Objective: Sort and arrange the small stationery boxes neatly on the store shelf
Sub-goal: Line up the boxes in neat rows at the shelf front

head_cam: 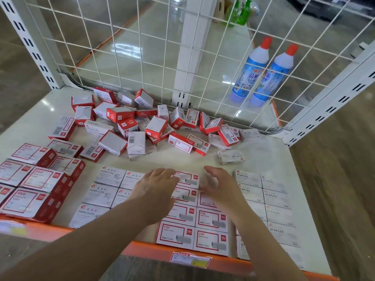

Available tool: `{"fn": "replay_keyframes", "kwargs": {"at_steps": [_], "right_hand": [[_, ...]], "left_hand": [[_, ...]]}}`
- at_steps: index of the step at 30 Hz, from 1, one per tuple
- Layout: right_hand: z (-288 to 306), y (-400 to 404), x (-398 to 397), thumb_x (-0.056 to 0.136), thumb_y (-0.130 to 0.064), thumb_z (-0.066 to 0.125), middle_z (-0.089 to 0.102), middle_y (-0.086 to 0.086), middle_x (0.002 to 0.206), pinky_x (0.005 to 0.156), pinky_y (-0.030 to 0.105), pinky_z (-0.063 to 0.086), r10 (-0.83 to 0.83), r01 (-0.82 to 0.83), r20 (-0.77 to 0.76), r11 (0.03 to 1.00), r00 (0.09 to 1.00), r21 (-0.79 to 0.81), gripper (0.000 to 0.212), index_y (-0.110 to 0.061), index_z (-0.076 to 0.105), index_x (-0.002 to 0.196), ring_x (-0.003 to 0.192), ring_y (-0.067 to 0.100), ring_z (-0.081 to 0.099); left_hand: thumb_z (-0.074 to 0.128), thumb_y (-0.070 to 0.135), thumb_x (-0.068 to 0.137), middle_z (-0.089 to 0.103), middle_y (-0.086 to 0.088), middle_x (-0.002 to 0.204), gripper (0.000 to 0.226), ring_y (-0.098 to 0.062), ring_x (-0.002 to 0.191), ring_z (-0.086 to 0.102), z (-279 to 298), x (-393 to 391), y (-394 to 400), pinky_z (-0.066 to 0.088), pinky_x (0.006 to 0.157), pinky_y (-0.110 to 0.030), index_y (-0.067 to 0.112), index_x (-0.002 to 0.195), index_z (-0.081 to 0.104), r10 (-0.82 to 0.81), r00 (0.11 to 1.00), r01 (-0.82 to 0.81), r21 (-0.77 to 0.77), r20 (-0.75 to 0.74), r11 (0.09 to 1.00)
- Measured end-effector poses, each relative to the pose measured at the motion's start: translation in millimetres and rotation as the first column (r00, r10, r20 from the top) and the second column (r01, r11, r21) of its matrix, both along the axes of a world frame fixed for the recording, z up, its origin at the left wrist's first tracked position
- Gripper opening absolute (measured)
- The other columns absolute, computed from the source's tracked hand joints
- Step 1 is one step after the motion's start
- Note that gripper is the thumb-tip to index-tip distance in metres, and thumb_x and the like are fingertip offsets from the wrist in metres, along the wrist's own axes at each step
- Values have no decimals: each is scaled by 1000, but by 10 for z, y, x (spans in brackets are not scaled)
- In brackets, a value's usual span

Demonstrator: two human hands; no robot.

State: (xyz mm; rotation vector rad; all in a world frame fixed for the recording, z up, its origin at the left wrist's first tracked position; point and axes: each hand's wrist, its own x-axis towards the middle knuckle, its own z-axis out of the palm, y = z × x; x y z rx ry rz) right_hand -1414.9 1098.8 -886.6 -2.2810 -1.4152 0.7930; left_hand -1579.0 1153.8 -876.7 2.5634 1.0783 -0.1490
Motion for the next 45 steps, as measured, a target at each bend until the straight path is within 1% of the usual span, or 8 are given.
{"fn": "replay_keyframes", "kwargs": {"at_steps": [9, 13, 18, 24, 28, 36, 40, 45], "right_hand": [[-48, 459, -18, 93, -24, 49, 57, -1, 119, 88, 25, 42, -59, 44, 69, 977, 996, 207, 38, -17, 47, 131, 109, 13, 52], [-47, 671, -81, 92, -18, 53, 60, 0, 117, 91, 34, 47, -62, 44, 56, 958, 997, 282, 37, -17, 49, 128, 105, 16, 57], [-116, 782, -94, 90, -15, 58, 65, 2, 109, 80, 22, 44, -185, 187, -33, 942, 982, 279, 23, -12, 60, 113, 92, 11, 57], [-65, 696, -108, 91, -11, 56, 66, 4, 107, 85, 25, 46, -233, 235, -44, 923, 972, 305, 18, -9, 62, 108, 99, 15, 60], [51, 504, -68, 91, -12, 56, 64, 4, 112, 72, 8, 41, -218, 213, -24, 919, 976, 333, 21, -8, 61, 111, 96, 9, 56], [265, 122, -36, 89, -14, 59, 67, -1, 95, 81, 24, 53, -166, 212, -154, 905, 974, 368, 17, -11, 65, 104, 89, 10, 62], [384, -69, -117, 89, -10, 55, 64, -12, 83, 72, 15, 51, -85, 168, -248, 928, 965, 333, 12, -20, 63, 91, 81, 3, 62], [441, -204, -198, 91, -8, 51, 65, -10, 82, 67, 14, 52, -106, 198, -327, 944, 939, 262, 13, -16, 61, 91, 76, 4, 63]], "left_hand": [[53, 36, 92, 45, 9, 134, 45, -11, 123, 39, 16, 10, 156, 33, 102, -26, 26, 135, 45, -57, 998, 57, -57, 8, 997], [49, 39, 93, 49, 10, 127, 39, -10, 115, 43, 10, 48, 190, 37, 95, -24, 28, 131, 50, -7, 999, 11, -91, 38, 996], [45, 35, 95, 50, 8, 125, 35, -11, 111, 46, -14, 63, 184, 39, 89, -23, 25, 128, 52, 9, 999, -6, -68, 41, 998], [43, 33, 97, 30, 8, 149, 48, -15, 134, 31, 5, -45, 107, 31, 108, -32, 27, 143, 32, -60, 998, 60, -61, -10, 996], [42, 34, 97, 20, 9, 154, 50, -14, 140, 20, 88, -97, 61, 25, 112, -34, 28, 144, 27, -73, 997, 71, -74, -32, 995], [46, 32, 95, 47, 4, 138, 46, -15, 124, 45, 282, -126, 173, 40, 102, -30, 25, 140, 36, 380, 896, -326, -240, 230, 914], [47, 30, 96, 56, 3, 126, 41, -12, 110, 53, 376, -150, 174, 47, 94, -30, 20, 136, 44, 471, 828, -326, -423, 305, 845], [53, 22, 94, 62, 9, 91, 20, -9, 84, 58, 453, -132, 110, 48, 68, -17, 17, 110, 62, 476, 829, -316, -456, 293, 832]]}}
